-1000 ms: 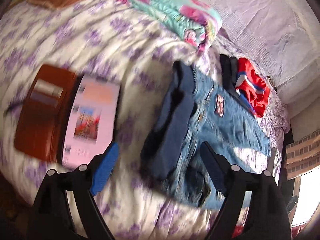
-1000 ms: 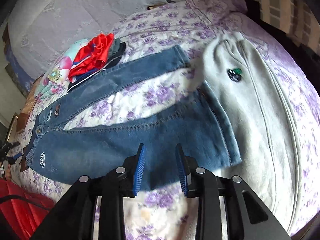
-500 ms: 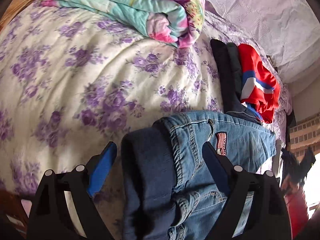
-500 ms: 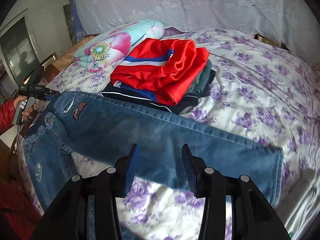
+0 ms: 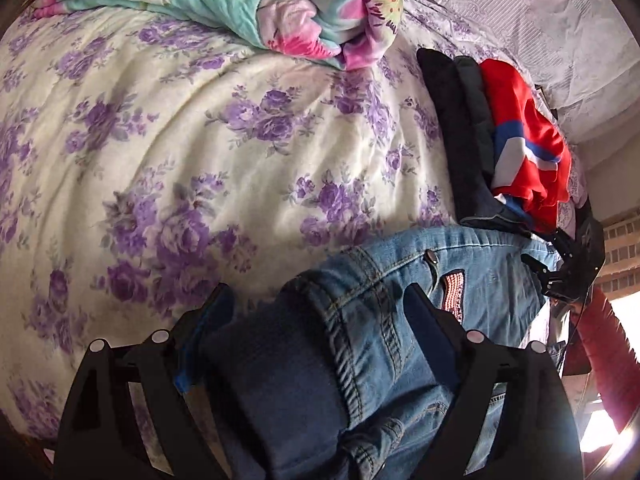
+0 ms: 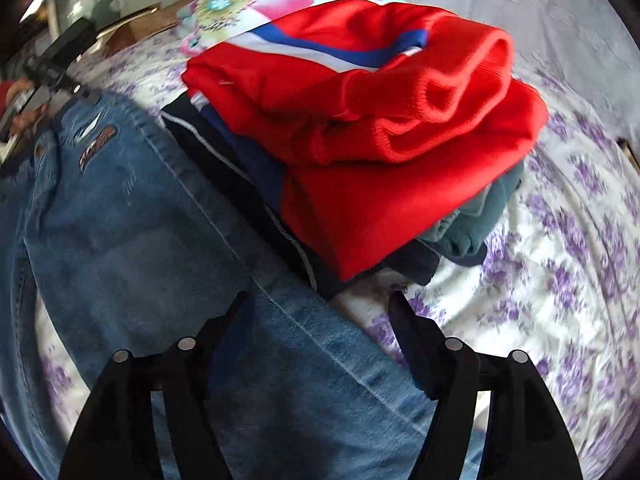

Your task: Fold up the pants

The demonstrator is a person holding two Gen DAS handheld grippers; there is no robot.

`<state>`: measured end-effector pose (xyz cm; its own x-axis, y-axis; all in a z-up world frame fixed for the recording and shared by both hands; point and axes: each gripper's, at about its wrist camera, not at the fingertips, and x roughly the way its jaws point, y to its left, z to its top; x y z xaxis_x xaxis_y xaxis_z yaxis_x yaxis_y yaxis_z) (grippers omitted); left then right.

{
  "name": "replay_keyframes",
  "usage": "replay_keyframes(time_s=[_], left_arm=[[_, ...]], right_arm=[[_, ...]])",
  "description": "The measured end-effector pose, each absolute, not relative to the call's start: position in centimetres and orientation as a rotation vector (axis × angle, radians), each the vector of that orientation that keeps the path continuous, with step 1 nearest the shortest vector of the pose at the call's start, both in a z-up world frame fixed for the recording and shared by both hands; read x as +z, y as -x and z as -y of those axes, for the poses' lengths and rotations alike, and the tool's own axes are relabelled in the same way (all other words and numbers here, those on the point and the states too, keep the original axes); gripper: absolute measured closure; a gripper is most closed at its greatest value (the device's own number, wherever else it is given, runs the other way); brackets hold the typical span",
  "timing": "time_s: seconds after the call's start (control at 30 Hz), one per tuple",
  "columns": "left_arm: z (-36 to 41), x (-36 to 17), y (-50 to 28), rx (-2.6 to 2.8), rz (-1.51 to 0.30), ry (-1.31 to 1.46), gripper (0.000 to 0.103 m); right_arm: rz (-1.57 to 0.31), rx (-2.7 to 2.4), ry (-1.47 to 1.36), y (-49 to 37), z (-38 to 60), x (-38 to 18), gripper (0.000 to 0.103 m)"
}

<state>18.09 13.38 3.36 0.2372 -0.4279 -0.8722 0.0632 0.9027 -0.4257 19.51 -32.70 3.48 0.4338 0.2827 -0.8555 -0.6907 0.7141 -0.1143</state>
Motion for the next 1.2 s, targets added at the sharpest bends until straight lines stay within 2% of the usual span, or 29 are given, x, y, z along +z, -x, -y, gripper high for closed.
replay_keyframes(time_s=[0.03, 0.07, 0.13, 0.17, 0.2, 0.27, 0.3, 0.47, 0.77, 0.9, 0.97, 1.2], left_arm=[[-13.2, 3.3, -18.4, -0.346, -1.296, 0.325, 0.02], [-13.1, 3.4, -18.6, -0.347, -1.296, 0.319, 0.02], [-12.8, 3.5, -18.8, -0.351, -1.294, 0.306, 0.02], [-12.6, 3.7, -18.8, -0.348, -1.286, 0.287, 0.026], [-12.6, 3.9, -18.7, -0.346, -1.274, 0.265, 0.031], [-12.8, 4.4, -18.4, -0.362, -1.251, 0.239, 0.051], [-12.9, 4.7, -18.2, -0.376, -1.243, 0.249, 0.055], [-12.3, 7.0, -16.6, -0.392, -1.179, 0.186, 0.061], [-13.7, 10.7, -10.2, -0.456, -1.07, 0.271, 0.066], [-14.2, 11.1, -5.5, -0.494, -1.067, 0.333, 0.065], [-14.9, 10.7, -3.0, -0.491, -1.088, 0.399, 0.058], [-16.3, 7.8, 4.0, -0.455, -1.138, 0.705, 0.051]], right_arm=[[-0.949, 0.653, 0.51, -19.7, 32.6, 3.4, 0.032], [-0.974, 0.671, 0.515, -19.8, 32.5, 3.2, 0.049], [-1.036, 0.72, 0.488, -20.0, 32.0, 3.2, 0.07], [-1.058, 0.71, 0.484, -19.9, 31.7, 3.4, 0.085], [-1.067, 0.692, 0.492, -19.7, 31.6, 3.7, 0.094], [-1.056, 0.674, 0.485, -19.0, 31.6, 4.5, 0.096], [-1.049, 0.659, 0.472, -18.4, 31.7, 5.0, 0.096], [-0.981, 0.582, 0.468, -14.2, 31.0, 7.5, 0.097], [-0.879, 0.486, 0.36, -1.1, 32.2, 11.8, 0.097], [-0.888, 0.441, 0.324, 5.5, 32.4, 11.6, 0.097], [-0.93, 0.435, 0.3, 8.3, 32.3, 10.7, 0.097], [-0.97, 0.357, 0.192, 13.2, 32.3, 7.5, 0.097]])
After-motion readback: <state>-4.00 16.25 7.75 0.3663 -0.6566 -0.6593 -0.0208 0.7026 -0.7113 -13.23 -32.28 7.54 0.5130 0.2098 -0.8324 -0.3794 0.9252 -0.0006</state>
